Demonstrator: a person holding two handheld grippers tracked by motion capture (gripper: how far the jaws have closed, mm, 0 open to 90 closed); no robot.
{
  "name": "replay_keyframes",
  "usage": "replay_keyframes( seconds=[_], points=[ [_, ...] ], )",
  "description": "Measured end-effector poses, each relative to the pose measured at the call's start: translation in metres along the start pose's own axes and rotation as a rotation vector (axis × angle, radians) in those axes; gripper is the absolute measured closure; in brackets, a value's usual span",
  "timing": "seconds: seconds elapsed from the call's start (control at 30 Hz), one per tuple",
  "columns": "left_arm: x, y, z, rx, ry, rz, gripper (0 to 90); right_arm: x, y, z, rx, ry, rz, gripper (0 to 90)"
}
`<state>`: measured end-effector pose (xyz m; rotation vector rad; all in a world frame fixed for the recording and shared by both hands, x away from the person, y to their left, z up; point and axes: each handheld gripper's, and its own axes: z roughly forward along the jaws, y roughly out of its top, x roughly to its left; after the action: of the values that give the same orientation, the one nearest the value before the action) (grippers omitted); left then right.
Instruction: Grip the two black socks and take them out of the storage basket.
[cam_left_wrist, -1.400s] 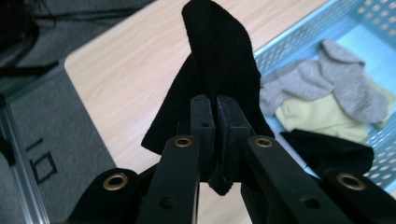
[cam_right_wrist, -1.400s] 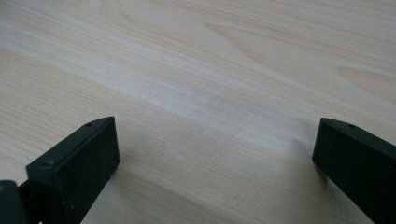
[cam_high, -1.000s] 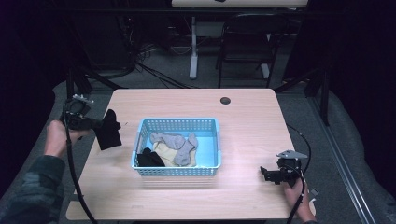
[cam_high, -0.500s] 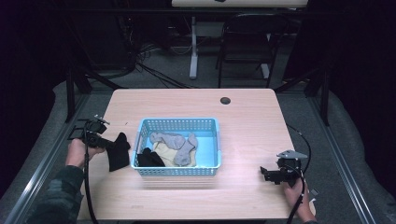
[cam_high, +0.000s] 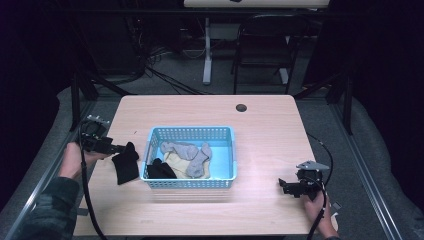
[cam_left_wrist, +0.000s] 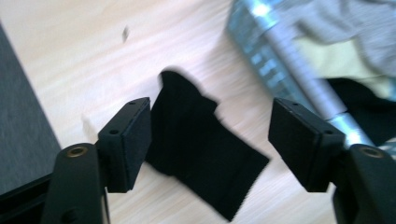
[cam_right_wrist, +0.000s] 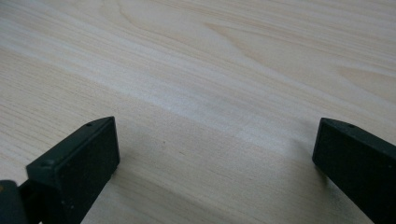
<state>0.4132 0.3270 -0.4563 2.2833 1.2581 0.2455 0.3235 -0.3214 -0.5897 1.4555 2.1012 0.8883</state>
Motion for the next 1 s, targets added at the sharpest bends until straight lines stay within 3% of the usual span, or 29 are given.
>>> replay_keyframes(
  seconds=[0.03,0.07,0.1,0.13,0.17,0.2,0.23,0.27,0.3,0.37,0.57,0.7,0.83,1.0],
  points=[
    [-0.011,0.008,-0.005,-0.011,-0.017,0.041,27.3,0.0,0.0,0.0,-0.002,0.0,-0.001,0.0],
    [-0.011,0.008,-0.005,-0.011,-0.017,0.041,26.9,0.0,0.0,0.0,-0.002,0.0,-0.001,0.0],
    [-0.024,0.017,-0.008,-0.018,-0.021,0.089,25.7,0.0,0.0,0.0,0.0,0.0,0.0,0.0],
    [-0.024,0.017,-0.008,-0.018,-0.021,0.089,24.6,0.0,0.0,0.0,0.0,0.0,0.0,0.0],
    [-0.037,0.025,-0.009,-0.012,-0.047,0.134,24.4,0.0,0.0,0.0,0.0,0.0,0.0,0.0],
    [-0.037,0.025,-0.009,-0.012,-0.047,0.134,23.7,0.0,0.0,0.0,0.0,0.0,0.0,0.0],
    [-0.051,0.031,-0.005,0.002,-0.054,0.181,23.3,0.0,0.0,0.0,-0.002,0.0,-0.001,0.0],
    [-0.051,0.031,-0.005,0.002,-0.054,0.181,23.2,0.0,0.0,0.0,-0.002,0.0,-0.001,0.0],
    [-0.063,0.037,0.001,0.024,-0.076,0.224,23.0,0.0,0.0,0.0,0.0,0.0,0.0,0.0],
    [-0.074,0.042,0.007,0.041,-0.082,0.261,23.1,0.0,0.0,0.0,0.0,0.0,0.0,0.0],
    [-0.094,0.05,0.026,0.086,-0.131,0.322,25.9,0.0,0.0,0.0,0.0,0.0,0.0,0.0],
    [-0.104,0.052,0.043,0.142,-0.16,0.361,29.8,0.0,0.0,0.0,0.0,0.0,0.0,0.0],
    [-0.105,0.049,0.059,0.221,-0.19,0.371,34.5,0.0,0.0,0.0,0.0,0.0,0.0,0.0],
    [-0.105,0.045,0.068,0.273,-0.209,0.392,37.5,0.0,0.0,0.0,-0.002,0.0,-0.001,0.0]
  ],
)
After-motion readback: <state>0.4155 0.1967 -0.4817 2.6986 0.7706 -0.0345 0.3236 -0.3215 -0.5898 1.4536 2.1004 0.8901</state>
